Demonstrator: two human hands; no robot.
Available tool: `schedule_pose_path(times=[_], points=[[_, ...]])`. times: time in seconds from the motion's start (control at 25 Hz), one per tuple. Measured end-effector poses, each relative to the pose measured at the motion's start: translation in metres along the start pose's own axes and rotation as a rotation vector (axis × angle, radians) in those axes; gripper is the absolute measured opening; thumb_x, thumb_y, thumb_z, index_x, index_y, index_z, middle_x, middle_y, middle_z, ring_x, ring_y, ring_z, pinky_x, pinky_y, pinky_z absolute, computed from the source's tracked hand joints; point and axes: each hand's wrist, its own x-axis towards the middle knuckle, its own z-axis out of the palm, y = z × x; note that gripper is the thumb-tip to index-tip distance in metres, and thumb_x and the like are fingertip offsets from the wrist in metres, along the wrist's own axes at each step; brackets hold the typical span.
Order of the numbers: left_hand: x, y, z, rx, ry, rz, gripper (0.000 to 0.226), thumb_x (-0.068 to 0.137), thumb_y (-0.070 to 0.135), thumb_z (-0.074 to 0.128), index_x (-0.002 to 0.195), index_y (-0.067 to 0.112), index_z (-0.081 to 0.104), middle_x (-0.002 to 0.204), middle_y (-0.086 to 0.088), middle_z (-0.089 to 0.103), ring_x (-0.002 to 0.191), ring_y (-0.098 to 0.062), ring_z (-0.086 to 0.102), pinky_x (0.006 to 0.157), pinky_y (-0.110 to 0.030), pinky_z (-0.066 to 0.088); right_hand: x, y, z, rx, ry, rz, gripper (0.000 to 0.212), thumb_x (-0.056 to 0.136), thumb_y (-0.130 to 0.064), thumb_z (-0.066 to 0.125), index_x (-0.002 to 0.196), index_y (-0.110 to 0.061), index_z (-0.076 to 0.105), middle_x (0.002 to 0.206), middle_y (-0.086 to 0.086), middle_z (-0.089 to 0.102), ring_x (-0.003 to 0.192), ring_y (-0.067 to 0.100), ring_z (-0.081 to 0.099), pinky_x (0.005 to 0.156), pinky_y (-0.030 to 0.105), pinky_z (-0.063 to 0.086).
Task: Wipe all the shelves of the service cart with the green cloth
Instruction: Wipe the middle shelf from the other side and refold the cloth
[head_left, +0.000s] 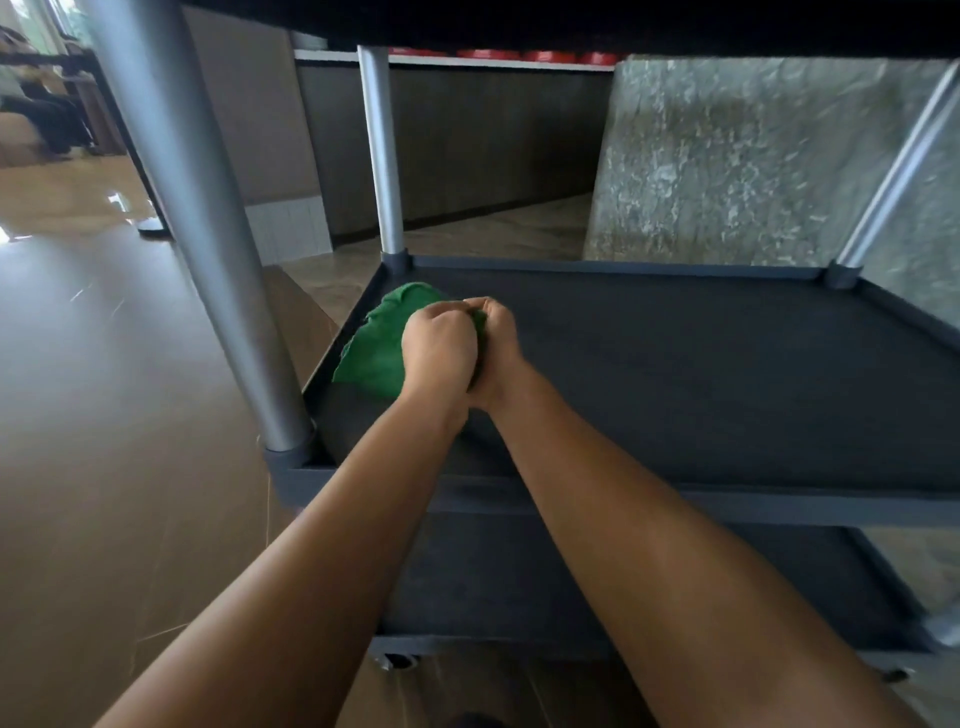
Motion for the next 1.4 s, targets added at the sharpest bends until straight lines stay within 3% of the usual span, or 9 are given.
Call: schedule_pose_path(times=[0.12,0.28,0.36,0.48,0.64,0.84,1.04,1.28,1.4], points=[[-0.010,-0.008,0.029,-0.068,-0.005,0.018,0.035,0.081,-0.009,0.038,0.081,0.009,0.067,0.084,-0.007,0.063,0.089,-0.022,0.063,0.078,-0.032,0.054,-0.014,-0.021,-0.029,0.111,0.054,-0.051,0.048,0.082,-0.037,0.037,0.064,-0.008,0.070,0.076,0.011,0.064,0.081,0.028,0.061,0.086,0.035,0.048],[-0.016,-0.019,0.068,0.113,-0.053,0.038,0.034,0.077,0.004,0.046,0.093,0.023,0.068,0.099,-0.006,0.068,0.102,-0.027,0.062,0.094,-0.042,0.051,-0.039,-0.057,-0.082,0.105,0.036,-0.065,0.047,0.083,-0.037,0.039,0.098,-0.002,0.065,0.104,0.018,0.062,0.110,0.032,0.057,0.110,0.047,0.032],[-0.022,-0.024,0.095,0.103,-0.096,0.022,0.032,0.081,0.008,0.049,0.103,0.021,0.068,0.102,-0.005,0.069,0.100,-0.024,0.064,0.093,-0.040,0.052,-0.056,-0.081,-0.113,0.153,0.078,-0.111,0.047,0.085,-0.037,0.038,0.107,-0.002,0.060,0.108,0.018,0.060,0.109,0.033,0.057,0.105,0.045,0.039],[-0.036,-0.033,0.144,0.030,-0.183,0.035,0.027,0.087,0.008,0.051,0.106,0.018,0.067,0.095,0.000,0.071,0.082,-0.011,0.067,0.063,-0.020,0.053,-0.084,-0.117,-0.163,0.175,0.140,-0.171,0.046,0.088,-0.036,0.038,0.106,0.000,0.061,0.096,0.020,0.064,0.089,0.033,0.061,0.083,0.040,0.049],[-0.055,-0.042,0.210,0.006,-0.255,0.025,0.020,0.089,0.011,0.052,0.093,0.028,0.063,0.084,0.009,0.065,0.061,0.005,0.060,0.043,-0.008,0.040,-0.122,-0.156,-0.223,0.150,0.206,-0.252,0.048,0.088,-0.034,0.037,0.108,0.001,0.062,0.100,0.021,0.064,0.091,0.034,0.061,0.082,0.041,0.051],[-0.091,-0.066,0.299,0.002,-0.409,-0.049,0.021,0.092,0.014,0.050,0.088,0.032,0.061,0.090,0.006,0.065,0.083,-0.009,0.062,0.061,-0.021,0.047,-0.169,-0.206,-0.302,0.087,0.306,-0.325,0.052,0.086,-0.033,0.035,0.119,0.001,0.057,0.112,0.021,0.056,0.102,0.034,0.054,0.099,0.045,0.041],[-0.118,-0.084,0.368,0.014,-0.481,-0.106,0.021,0.096,0.023,0.047,0.111,0.024,0.061,0.102,0.005,0.063,0.096,-0.012,0.060,0.087,-0.033,0.049,-0.206,-0.242,-0.358,0.054,0.360,-0.395,0.043,0.083,-0.030,0.037,0.103,-0.002,0.063,0.089,0.015,0.064,0.081,0.029,0.061,0.078,0.038,0.051],[-0.154,-0.096,0.427,0.014,-0.605,-0.184,0.021,0.096,0.022,0.046,0.112,0.020,0.059,0.104,-0.002,0.065,0.091,-0.015,0.062,0.066,-0.029,0.051,-0.235,-0.263,-0.399,-0.014,0.440,-0.457,0.048,0.084,-0.033,0.035,0.064,-0.008,0.071,0.067,0.010,0.065,0.063,0.024,0.062,0.067,0.032,0.049],[-0.171,-0.102,0.452,-0.013,-0.654,-0.201,0.020,0.094,0.020,0.047,0.107,0.018,0.062,0.099,-0.004,0.067,0.092,-0.019,0.064,0.065,-0.030,0.052,-0.244,-0.269,-0.407,-0.105,0.537,-0.449,0.037,0.083,-0.037,0.036,0.074,-0.011,0.060,0.072,0.009,0.057,0.065,0.024,0.056,0.064,0.032,0.045]])
